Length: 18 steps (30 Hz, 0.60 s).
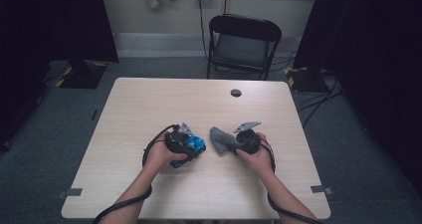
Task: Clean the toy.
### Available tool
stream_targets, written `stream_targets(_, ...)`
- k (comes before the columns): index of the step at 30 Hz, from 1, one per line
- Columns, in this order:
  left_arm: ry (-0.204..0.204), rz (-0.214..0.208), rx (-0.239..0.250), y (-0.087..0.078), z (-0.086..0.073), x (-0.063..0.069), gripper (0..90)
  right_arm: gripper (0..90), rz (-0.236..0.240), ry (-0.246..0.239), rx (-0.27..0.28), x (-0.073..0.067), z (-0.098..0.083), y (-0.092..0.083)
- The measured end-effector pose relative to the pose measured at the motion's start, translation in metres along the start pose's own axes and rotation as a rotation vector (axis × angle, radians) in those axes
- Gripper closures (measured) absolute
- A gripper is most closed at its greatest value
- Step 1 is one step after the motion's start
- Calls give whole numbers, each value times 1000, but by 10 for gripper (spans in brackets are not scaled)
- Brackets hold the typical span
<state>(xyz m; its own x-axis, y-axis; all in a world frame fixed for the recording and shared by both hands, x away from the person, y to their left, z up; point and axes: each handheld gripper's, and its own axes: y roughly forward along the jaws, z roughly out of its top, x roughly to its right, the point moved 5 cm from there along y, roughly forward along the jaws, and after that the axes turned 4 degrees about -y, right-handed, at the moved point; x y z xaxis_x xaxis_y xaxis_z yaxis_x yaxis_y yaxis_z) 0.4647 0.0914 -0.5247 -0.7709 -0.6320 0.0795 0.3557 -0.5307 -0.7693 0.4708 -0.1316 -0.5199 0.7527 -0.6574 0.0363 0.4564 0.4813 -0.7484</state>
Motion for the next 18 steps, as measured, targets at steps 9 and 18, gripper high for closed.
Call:
stream_targets(9,-20,17,0,-5,-2,1,228,649,-1,0,0,0,0,0)
stream_targets(18,-44,21,-16,-11,-15,-3,166,647,-4,0,-2,-1,0,1)
